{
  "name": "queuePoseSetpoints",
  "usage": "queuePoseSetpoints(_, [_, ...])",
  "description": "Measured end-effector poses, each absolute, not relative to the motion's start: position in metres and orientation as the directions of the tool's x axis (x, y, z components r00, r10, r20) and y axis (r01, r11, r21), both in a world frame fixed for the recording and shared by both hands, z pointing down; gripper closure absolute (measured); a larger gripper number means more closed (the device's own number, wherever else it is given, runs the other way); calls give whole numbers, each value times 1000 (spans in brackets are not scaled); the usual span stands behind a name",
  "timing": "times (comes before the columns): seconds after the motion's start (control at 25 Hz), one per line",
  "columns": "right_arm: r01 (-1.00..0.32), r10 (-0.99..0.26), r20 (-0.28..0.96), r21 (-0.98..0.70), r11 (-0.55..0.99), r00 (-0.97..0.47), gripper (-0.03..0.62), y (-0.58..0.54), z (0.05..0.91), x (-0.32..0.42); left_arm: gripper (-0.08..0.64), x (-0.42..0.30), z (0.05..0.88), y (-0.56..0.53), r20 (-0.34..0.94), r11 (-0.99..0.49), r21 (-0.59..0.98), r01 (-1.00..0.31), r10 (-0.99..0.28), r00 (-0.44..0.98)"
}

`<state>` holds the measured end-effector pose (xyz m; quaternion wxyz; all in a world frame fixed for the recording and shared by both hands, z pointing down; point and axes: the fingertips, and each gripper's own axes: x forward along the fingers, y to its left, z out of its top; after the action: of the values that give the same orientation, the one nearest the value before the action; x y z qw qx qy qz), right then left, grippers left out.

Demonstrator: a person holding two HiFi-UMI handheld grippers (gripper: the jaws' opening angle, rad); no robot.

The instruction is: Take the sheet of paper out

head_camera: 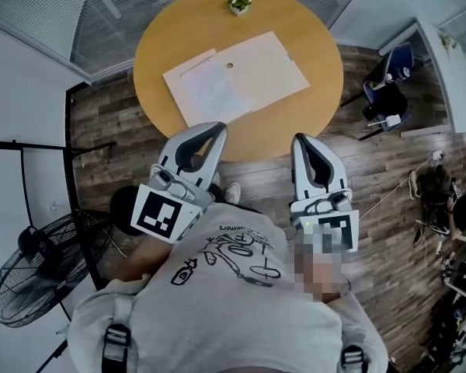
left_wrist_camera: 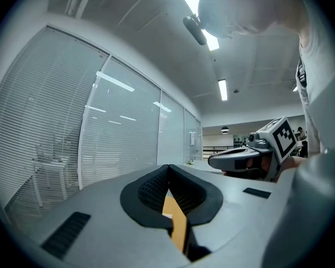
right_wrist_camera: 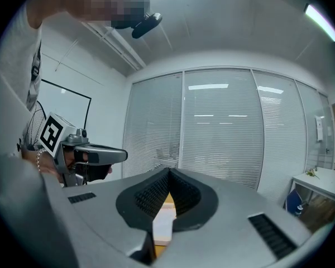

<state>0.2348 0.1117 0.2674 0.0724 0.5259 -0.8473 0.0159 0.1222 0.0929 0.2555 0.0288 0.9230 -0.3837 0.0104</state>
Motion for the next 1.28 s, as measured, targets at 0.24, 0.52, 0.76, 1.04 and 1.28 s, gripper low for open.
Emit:
queuePoseSetpoints(0.24, [-900,-896,104,20,435,-431,584,99,261,231,540,120,256,85,43,-696,41,-717,-716,697])
queuePoseSetpoints(0.52, [-889,-884,144,48,455,-444,584,84,271,226,540,114,258,68,38,-695,42,-718,-717,696])
queuePoseSetpoints(0.76, [-889,-885,140,53,455,-445,584,65,272,215,540,103,261,49,37,-694,42,-719,-718,695])
queuePoseSetpoints(1.04, [-887,-882,145,54,459,-448,584,38,271,203,540,90,262,22,41,-688,43,-725,-724,689])
queuePoseSetpoints(1.28, [-886,-880,156,55,461,-448,584,6,276,194,540,81,266,-11,39,-686,55,-726,-725,688])
